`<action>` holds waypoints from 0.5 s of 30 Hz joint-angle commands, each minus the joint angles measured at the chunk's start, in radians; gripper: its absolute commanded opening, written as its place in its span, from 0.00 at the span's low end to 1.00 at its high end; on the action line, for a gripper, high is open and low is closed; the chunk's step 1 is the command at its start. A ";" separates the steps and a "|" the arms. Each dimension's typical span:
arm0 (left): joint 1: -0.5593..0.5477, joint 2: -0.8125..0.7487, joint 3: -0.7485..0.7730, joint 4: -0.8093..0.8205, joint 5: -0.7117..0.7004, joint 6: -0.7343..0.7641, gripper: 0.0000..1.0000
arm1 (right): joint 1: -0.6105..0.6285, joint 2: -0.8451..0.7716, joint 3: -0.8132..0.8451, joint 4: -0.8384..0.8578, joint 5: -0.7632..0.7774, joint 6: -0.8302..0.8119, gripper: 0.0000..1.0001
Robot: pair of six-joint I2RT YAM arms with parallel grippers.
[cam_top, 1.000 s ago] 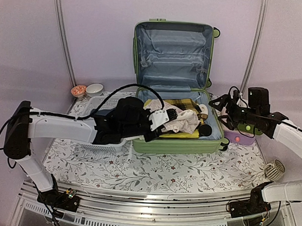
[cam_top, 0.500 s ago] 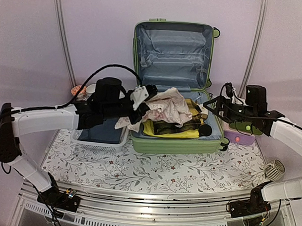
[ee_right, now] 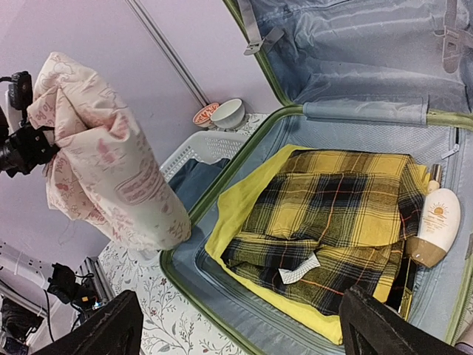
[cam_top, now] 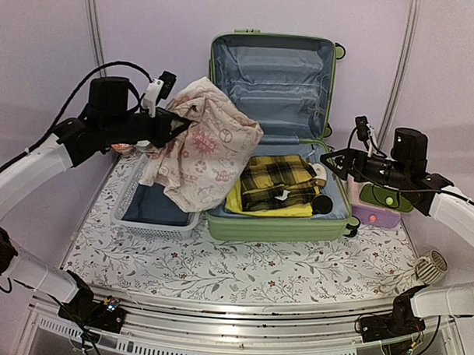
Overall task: Open, take out, and arrange the luggage
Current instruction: Place the clothes in the bin.
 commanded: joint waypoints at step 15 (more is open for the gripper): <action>0.569 0.124 -0.099 -0.222 0.562 -0.238 0.00 | 0.012 0.013 0.029 0.003 -0.025 0.034 0.91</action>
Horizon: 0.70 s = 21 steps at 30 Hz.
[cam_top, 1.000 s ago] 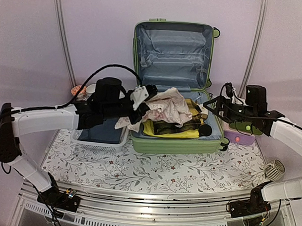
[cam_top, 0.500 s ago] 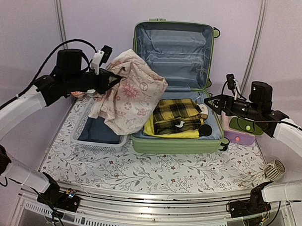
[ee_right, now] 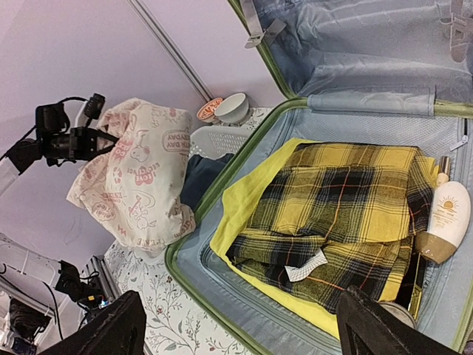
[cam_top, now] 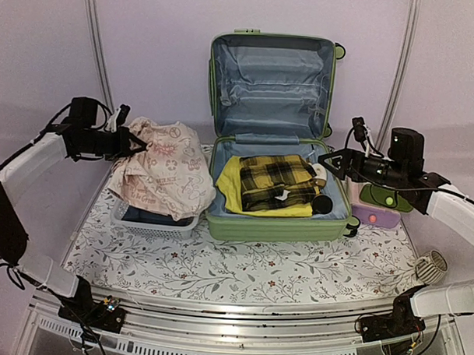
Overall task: Open, take out, and arrange the luggage
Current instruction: Place the clothes in the bin.
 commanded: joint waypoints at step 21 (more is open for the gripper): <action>0.029 0.266 0.268 -0.263 0.196 0.157 0.00 | 0.012 0.007 0.050 -0.034 0.000 0.015 0.90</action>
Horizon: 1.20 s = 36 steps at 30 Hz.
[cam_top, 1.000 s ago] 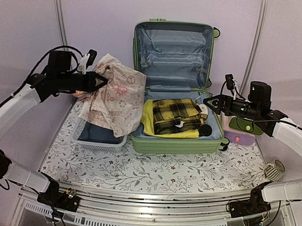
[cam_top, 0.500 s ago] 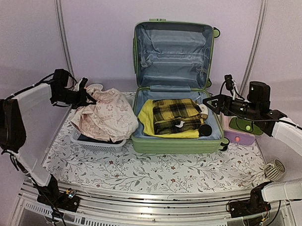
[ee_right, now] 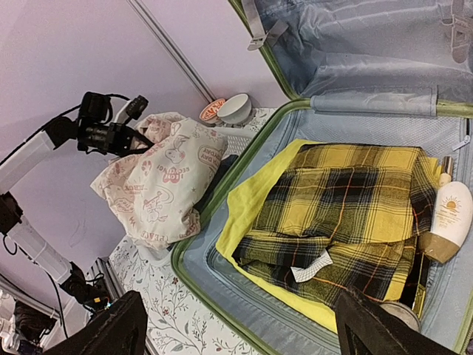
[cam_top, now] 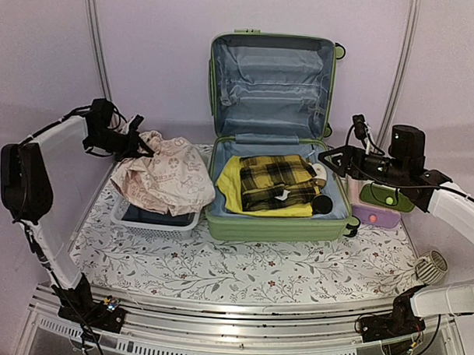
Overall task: Open, take out, and arrange the luggage
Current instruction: Place the clothes in the bin.
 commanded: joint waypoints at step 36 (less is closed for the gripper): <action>-0.035 -0.106 -0.012 -0.016 0.142 0.011 0.00 | 0.021 0.017 0.025 -0.021 0.008 0.021 0.89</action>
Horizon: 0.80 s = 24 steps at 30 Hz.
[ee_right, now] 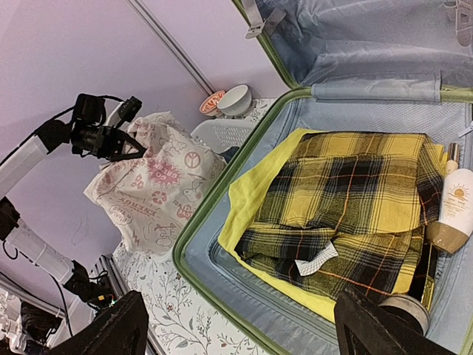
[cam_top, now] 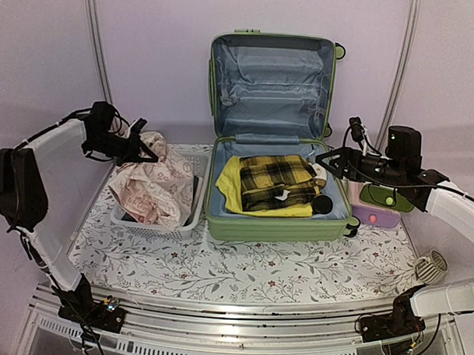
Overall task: Open, take out, and arrange the luggage
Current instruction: Place the clothes in the bin.
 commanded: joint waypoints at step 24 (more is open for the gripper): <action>-0.294 -0.382 0.046 0.430 0.295 -0.498 0.00 | 0.009 -0.031 -0.006 -0.024 -0.006 0.008 0.89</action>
